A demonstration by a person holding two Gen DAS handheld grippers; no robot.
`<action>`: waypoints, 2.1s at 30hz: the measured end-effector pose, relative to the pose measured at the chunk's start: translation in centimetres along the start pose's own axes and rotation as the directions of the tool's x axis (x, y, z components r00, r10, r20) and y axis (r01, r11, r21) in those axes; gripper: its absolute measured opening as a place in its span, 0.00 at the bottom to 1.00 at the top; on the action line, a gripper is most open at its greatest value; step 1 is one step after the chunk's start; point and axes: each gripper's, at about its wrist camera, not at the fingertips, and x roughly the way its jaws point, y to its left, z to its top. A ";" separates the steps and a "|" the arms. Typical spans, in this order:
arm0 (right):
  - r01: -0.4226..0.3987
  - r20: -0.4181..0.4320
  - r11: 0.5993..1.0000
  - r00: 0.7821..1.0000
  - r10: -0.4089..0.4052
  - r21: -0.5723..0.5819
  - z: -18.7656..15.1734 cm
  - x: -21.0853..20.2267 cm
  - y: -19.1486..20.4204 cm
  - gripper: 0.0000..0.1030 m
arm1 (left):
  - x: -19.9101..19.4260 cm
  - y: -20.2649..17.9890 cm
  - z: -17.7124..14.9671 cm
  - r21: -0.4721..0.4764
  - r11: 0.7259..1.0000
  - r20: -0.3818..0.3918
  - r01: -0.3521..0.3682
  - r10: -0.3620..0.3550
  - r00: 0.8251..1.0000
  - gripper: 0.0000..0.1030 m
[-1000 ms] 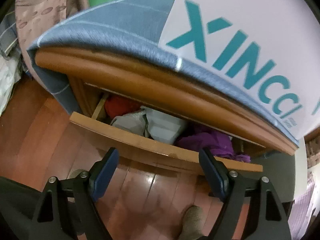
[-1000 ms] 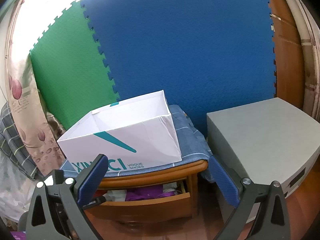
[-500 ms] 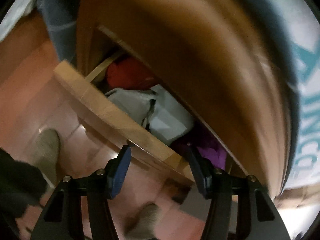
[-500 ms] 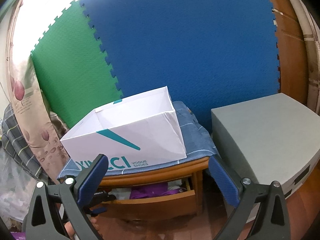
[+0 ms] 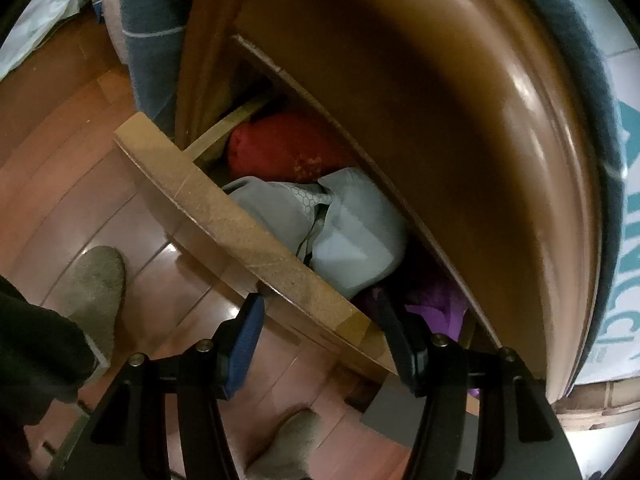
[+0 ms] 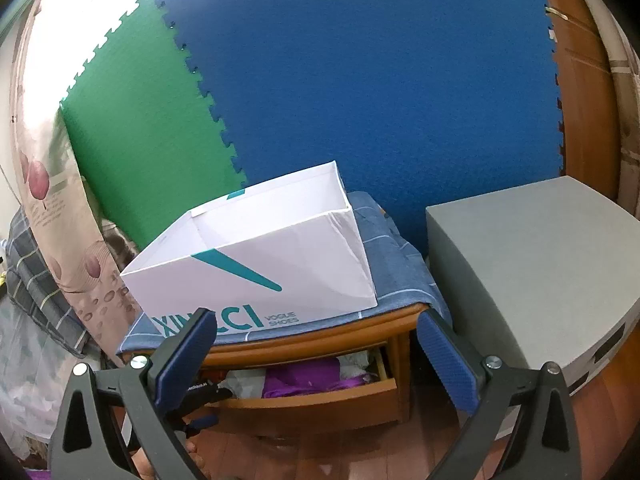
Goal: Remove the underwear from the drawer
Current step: 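Lower the left tool into the drawer toward the purple bra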
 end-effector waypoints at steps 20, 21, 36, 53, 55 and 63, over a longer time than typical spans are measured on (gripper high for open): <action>0.009 -0.009 1.000 1.000 -0.008 0.013 -0.2 -0.4 -0.7 1.00 | -1.8 2.3 -3.5 0.064 0.997 -0.091 -0.032 0.037 0.995 0.61; 0.010 -0.009 1.000 1.000 -0.010 0.015 -0.2 -0.4 -0.7 1.00 | -1.8 2.3 -3.7 0.063 0.998 -0.097 -0.030 0.036 0.995 0.61; 0.007 -0.008 1.000 1.000 -0.007 0.016 -0.3 -0.5 -0.8 1.00 | -2.0 2.6 -2.2 0.072 0.997 -0.196 -0.030 0.043 0.980 0.64; 0.023 0.019 1.000 1.000 -0.023 0.021 0.1 -1.3 -1.4 1.00 | -1.8 -1.7 1.8 0.229 0.968 -0.158 -0.101 0.139 0.978 0.68; 0.029 0.026 0.999 0.999 -0.030 0.031 0.3 -1.7 -1.9 1.00 | -2.3 -3.1 1.6 0.317 0.942 -0.149 -0.111 0.165 0.975 0.68; 0.063 0.060 0.997 0.996 -0.066 0.049 0.8 -3.9 -4.4 1.00 | -6.1 -10.1 -0.7 0.665 0.743 -0.058 -0.076 0.153 0.987 0.79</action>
